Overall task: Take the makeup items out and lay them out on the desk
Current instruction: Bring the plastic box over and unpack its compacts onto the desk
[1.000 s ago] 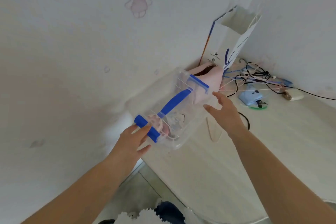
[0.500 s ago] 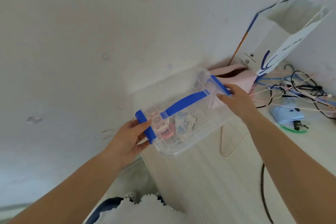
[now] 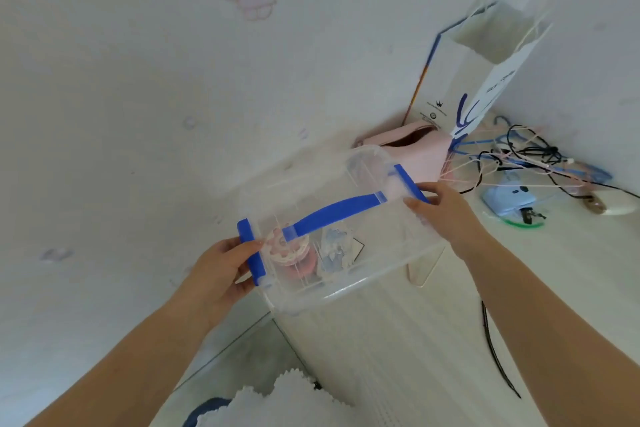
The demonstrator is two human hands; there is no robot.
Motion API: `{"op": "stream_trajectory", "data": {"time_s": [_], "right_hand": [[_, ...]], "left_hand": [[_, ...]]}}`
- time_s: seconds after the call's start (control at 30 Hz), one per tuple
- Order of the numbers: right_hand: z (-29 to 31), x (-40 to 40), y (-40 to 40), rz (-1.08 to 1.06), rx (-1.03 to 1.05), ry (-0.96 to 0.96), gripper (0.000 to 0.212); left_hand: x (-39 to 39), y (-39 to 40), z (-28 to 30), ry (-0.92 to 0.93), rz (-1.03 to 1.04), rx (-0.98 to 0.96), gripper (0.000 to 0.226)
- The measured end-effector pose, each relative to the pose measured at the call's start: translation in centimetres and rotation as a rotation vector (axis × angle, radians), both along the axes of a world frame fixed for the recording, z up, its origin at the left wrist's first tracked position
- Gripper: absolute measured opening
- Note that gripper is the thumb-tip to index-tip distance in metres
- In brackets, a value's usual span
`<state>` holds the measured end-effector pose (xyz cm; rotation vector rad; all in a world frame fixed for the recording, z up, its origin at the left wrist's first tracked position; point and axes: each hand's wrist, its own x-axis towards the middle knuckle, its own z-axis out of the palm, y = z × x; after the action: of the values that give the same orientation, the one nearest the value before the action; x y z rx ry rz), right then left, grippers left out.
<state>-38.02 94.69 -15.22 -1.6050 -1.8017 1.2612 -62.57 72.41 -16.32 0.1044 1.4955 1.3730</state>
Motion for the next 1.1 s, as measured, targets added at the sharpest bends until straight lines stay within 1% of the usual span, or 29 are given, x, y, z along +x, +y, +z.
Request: {"op": "stream_trajectory", "data": {"time_s": [0.13, 0.23, 0.37, 0.4, 0.47, 0.53, 0.7, 0.83, 0.93, 1.1], "right_hand": [[1.1, 1.5, -4.8, -0.098, 0.013, 0.041, 0.034], [1.8, 2.5, -9.7, -0.210, 0.037, 0.037, 0.032], [2.2, 3.3, -18.4, -0.394, 0.039, 0.045, 0.033], [1.9, 3.4, -21.4, -0.464, 0.047, 0.056, 0.033], [1.7, 3.4, -26.0, -0.539, 0.051, 0.074, 0.035], [1.2, 3.1, -31.8, -0.658, 0.045, 0.082, 0.036], [0.5, 1.5, -46.2, -0.932, 0.007, 0.074, 0.041], [-0.2, -0.3, -55.5, -1.102, -0.063, 0.050, 0.046], [-0.6, -2.1, -62.5, -1.257, -0.069, 0.089, 0.046], [-1.3, -5.3, -71.5, -1.426, -0.036, 0.171, 0.043]], "left_hand": [[-1.6, -1.0, -0.1, 0.050, -0.080, 0.036, 0.015], [-2.9, -2.0, 0.0, 0.101, -0.203, 0.090, 0.011], [-4.8, -4.0, 0.4, 0.163, -0.408, 0.159, 0.011], [-5.2, -4.8, 0.6, 0.177, -0.490, 0.173, 0.011], [-5.9, -5.6, 0.6, 0.204, -0.583, 0.193, 0.013], [-6.1, -6.8, 0.7, 0.228, -0.708, 0.205, 0.014], [-4.8, -10.3, 0.3, 0.289, -0.979, 0.192, 0.014], [-3.1, -13.7, -0.5, 0.312, -1.159, 0.180, 0.016], [-1.6, -17.2, -1.2, 0.301, -1.310, 0.161, 0.017], [-0.5, -21.8, -2.2, 0.270, -1.472, 0.126, 0.023]]}}
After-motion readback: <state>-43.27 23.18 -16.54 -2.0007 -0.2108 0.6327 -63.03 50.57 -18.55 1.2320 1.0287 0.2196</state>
